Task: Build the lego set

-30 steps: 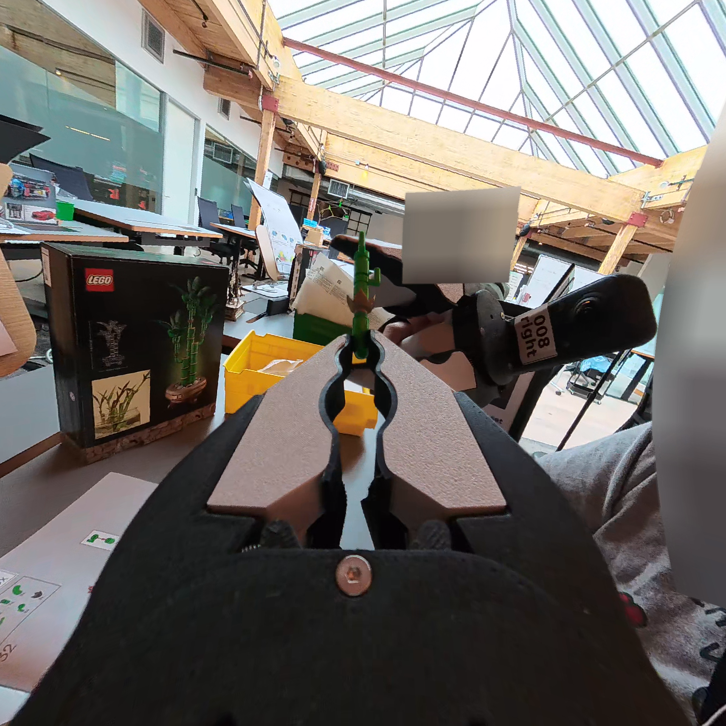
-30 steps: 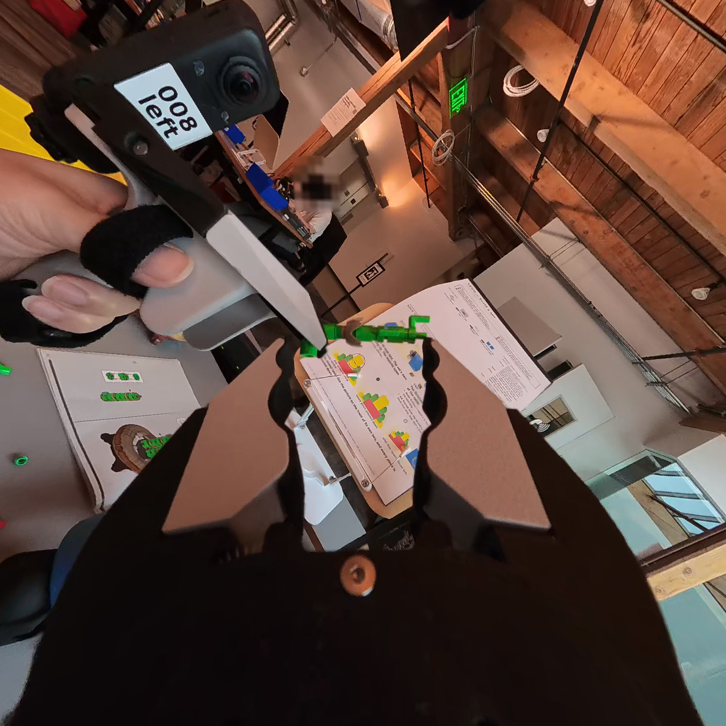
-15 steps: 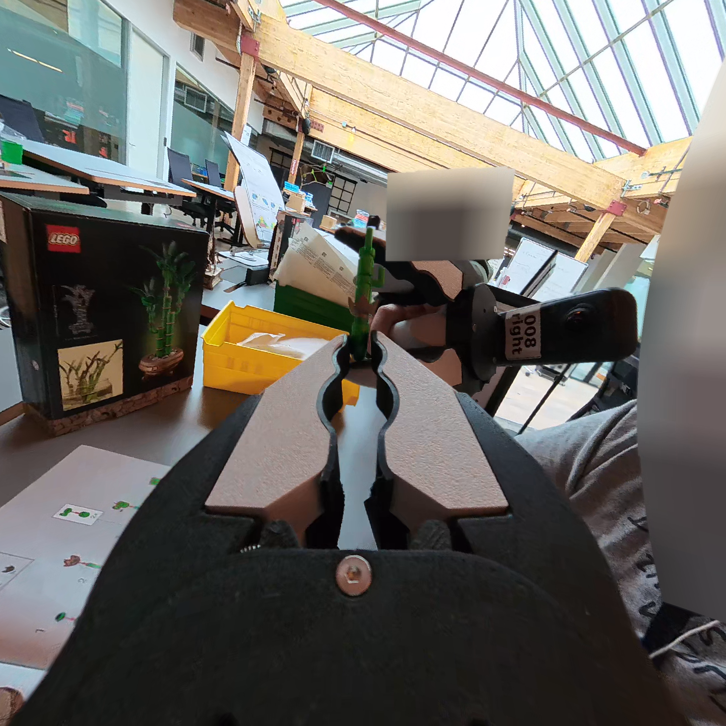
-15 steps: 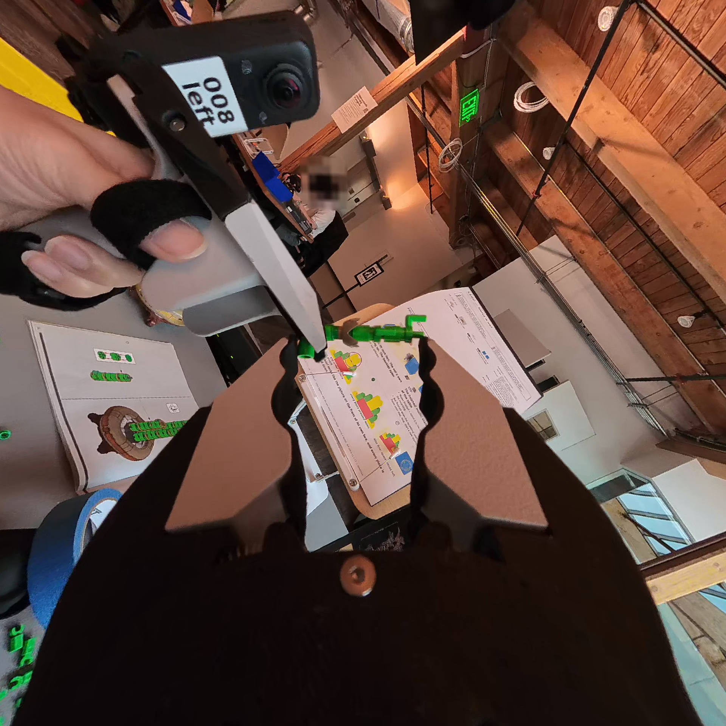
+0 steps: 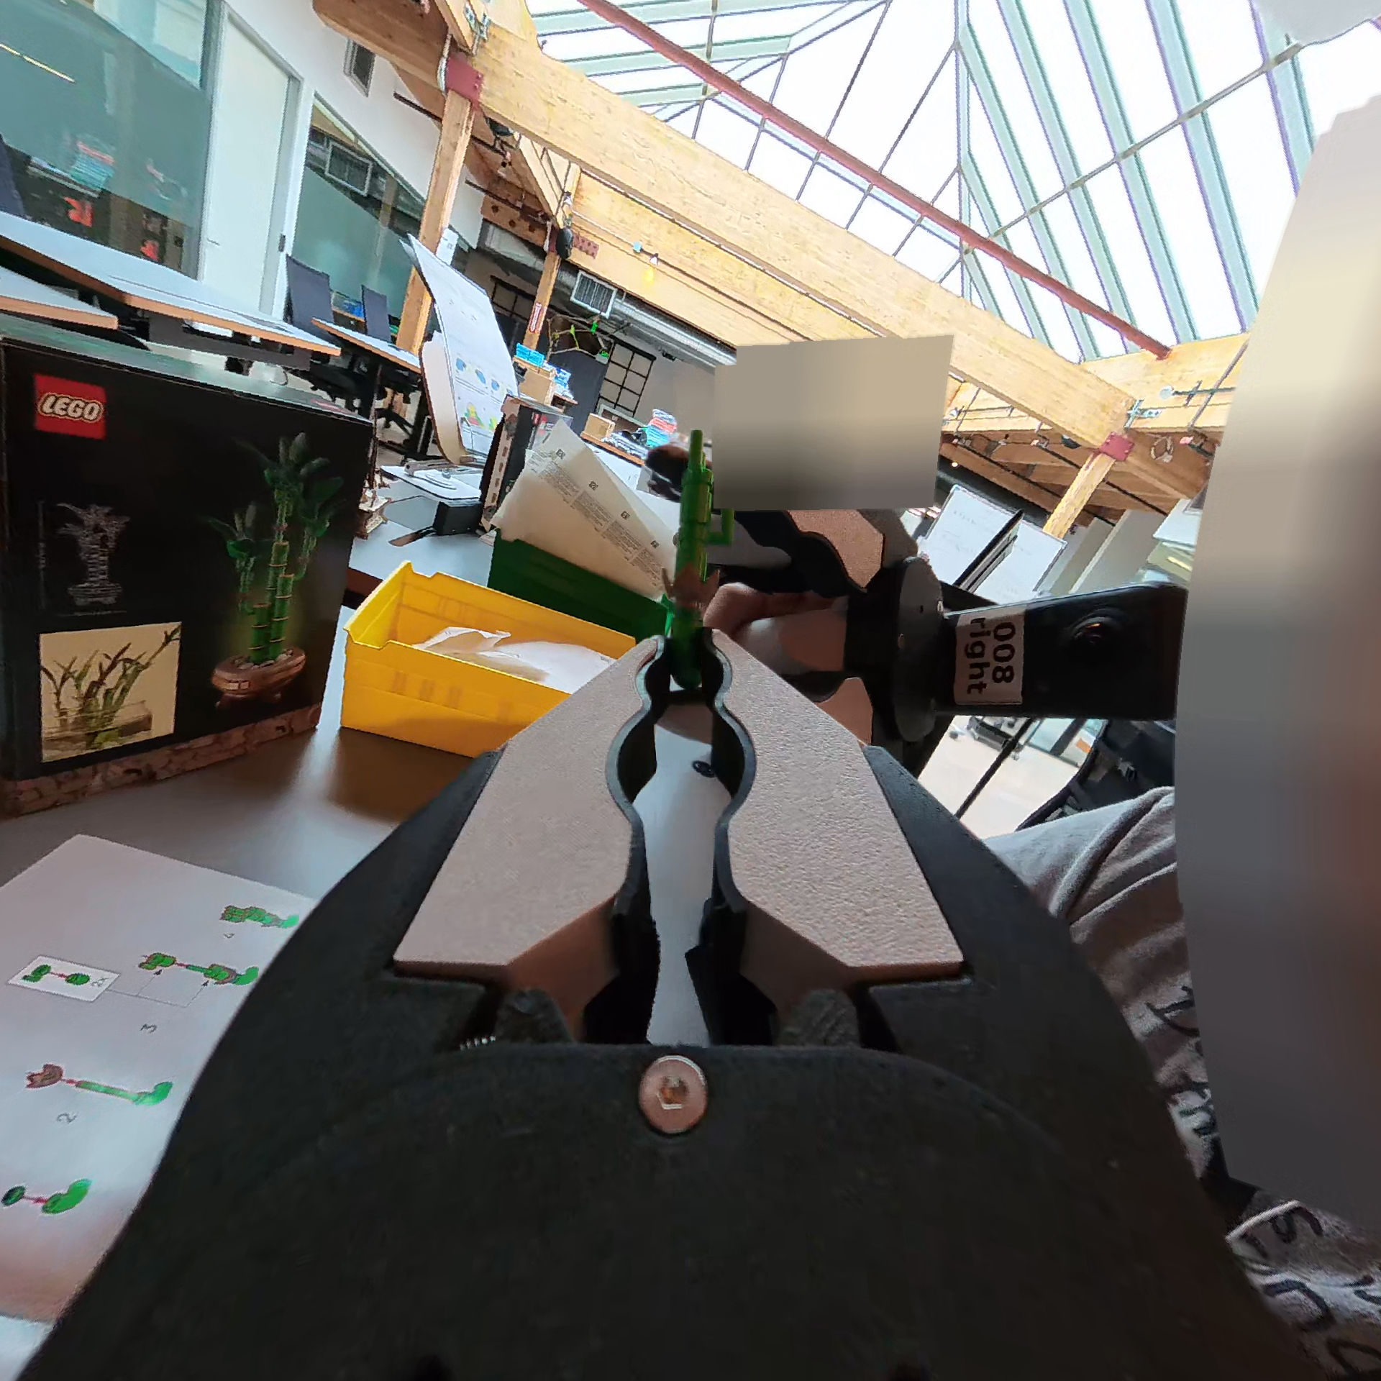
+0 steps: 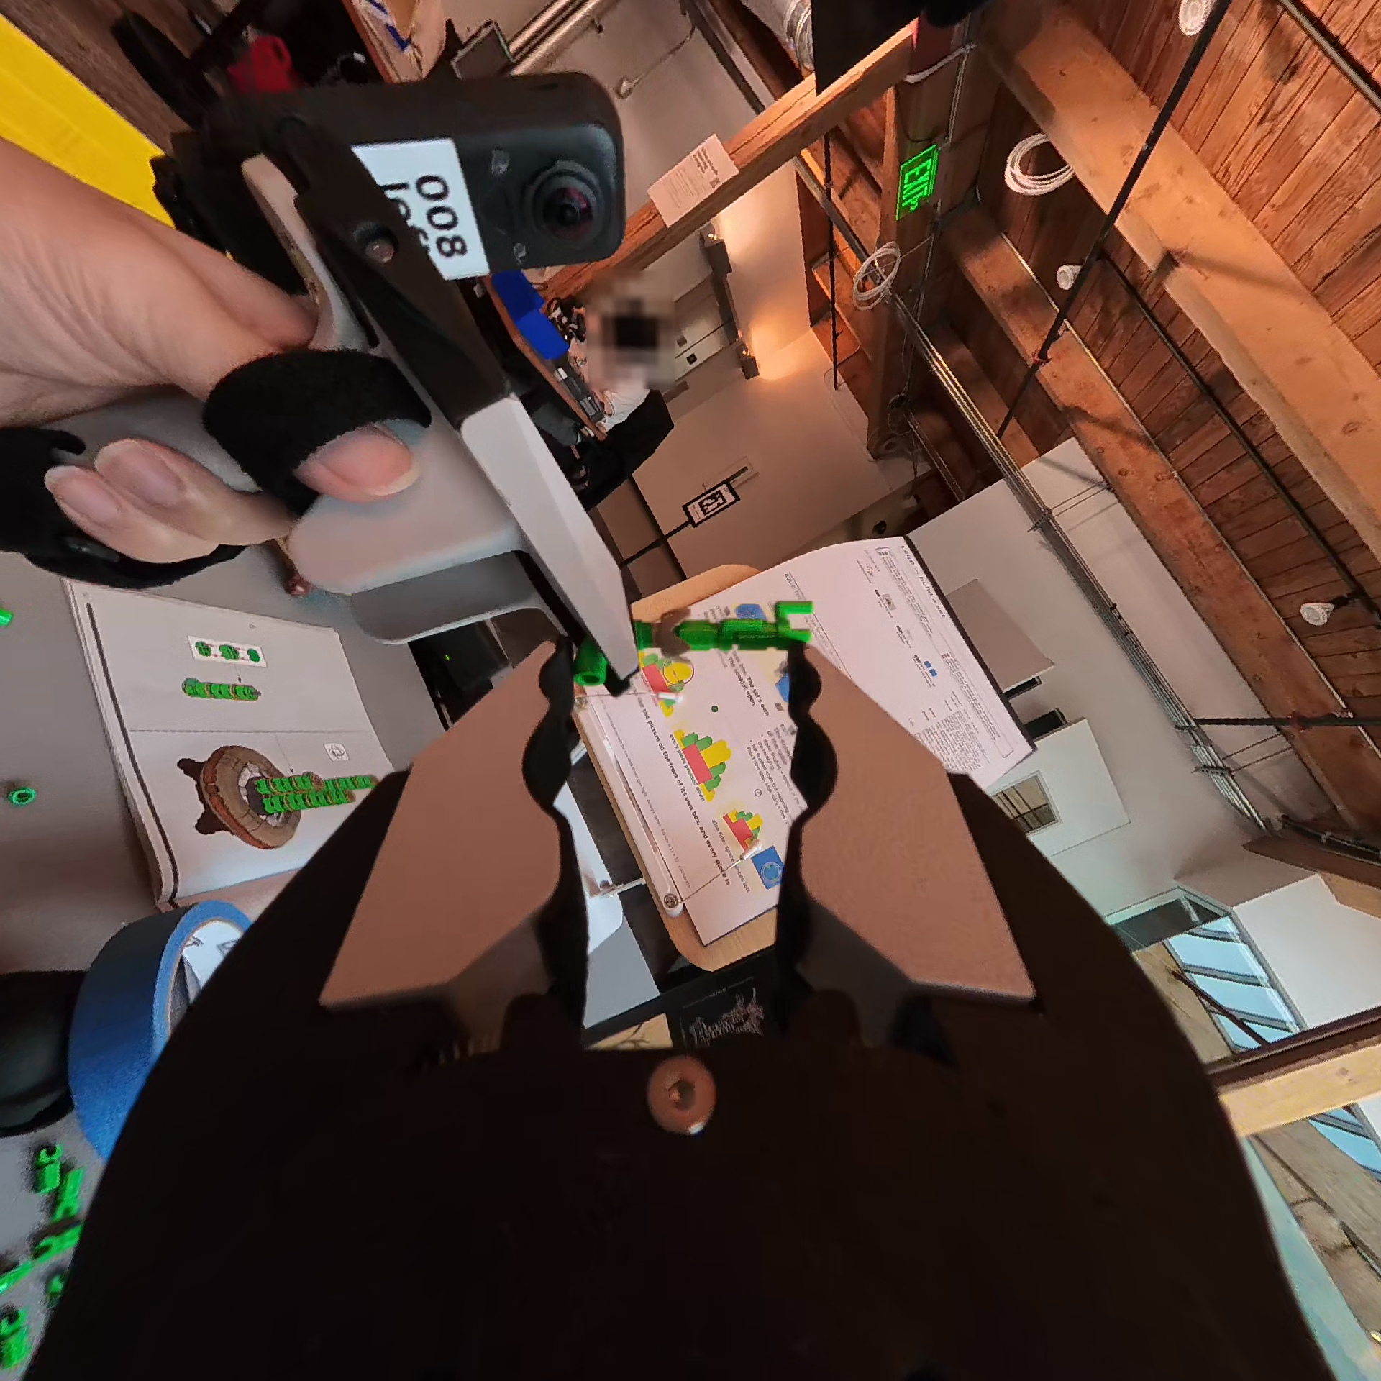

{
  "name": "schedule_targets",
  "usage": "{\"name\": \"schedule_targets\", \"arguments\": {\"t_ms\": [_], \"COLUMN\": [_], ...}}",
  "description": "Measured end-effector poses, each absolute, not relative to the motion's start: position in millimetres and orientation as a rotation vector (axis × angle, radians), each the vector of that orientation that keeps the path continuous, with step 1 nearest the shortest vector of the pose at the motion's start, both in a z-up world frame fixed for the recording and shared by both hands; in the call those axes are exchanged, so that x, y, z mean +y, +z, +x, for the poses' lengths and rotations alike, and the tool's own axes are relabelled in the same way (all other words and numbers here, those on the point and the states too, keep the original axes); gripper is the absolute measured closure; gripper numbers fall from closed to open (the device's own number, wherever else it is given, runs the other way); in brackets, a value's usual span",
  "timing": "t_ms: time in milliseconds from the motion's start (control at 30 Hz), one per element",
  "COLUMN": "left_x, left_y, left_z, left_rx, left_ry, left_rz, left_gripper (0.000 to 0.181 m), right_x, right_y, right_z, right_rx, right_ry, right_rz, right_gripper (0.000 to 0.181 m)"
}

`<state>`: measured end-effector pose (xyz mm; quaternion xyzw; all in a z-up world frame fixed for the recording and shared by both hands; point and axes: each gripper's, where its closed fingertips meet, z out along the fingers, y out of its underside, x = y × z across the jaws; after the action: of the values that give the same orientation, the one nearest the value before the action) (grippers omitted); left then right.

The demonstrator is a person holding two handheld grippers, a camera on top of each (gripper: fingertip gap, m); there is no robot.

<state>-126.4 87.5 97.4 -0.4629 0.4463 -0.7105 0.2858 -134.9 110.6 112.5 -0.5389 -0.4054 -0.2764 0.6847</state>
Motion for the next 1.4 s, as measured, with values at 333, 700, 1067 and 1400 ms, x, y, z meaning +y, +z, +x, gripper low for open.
{"name": "schedule_targets", "arguments": {"t_ms": [333, 700, 1067, 1400], "left_x": [88.7, 91.8, 114.8, 111.4], "left_y": [88.4, 89.7, 108.6, 104.4], "left_z": [-122.2, -135.4, -155.3, -153.3], "left_rx": [1.247, 1.308, 1.157, 1.211], "left_ry": [-1.753, -1.794, -1.779, -1.725], "left_rz": [-1.268, -1.315, -1.303, -1.29], "left_gripper": [0.176, 0.16, 0.17, 0.181], "right_x": [114.3, 117.0, 122.2, 122.8], "right_y": [104.7, 101.2, 79.4, 77.3], "right_z": [-132.2, -134.8, -164.9, -166.5], "right_rx": [-0.955, -0.964, -1.074, -1.084], "right_ry": [-0.68, -0.653, -0.612, -0.601], "right_rz": [-1.22, -1.218, -1.187, -1.176], "right_gripper": [0.127, 0.128, 0.128, 0.128]}}
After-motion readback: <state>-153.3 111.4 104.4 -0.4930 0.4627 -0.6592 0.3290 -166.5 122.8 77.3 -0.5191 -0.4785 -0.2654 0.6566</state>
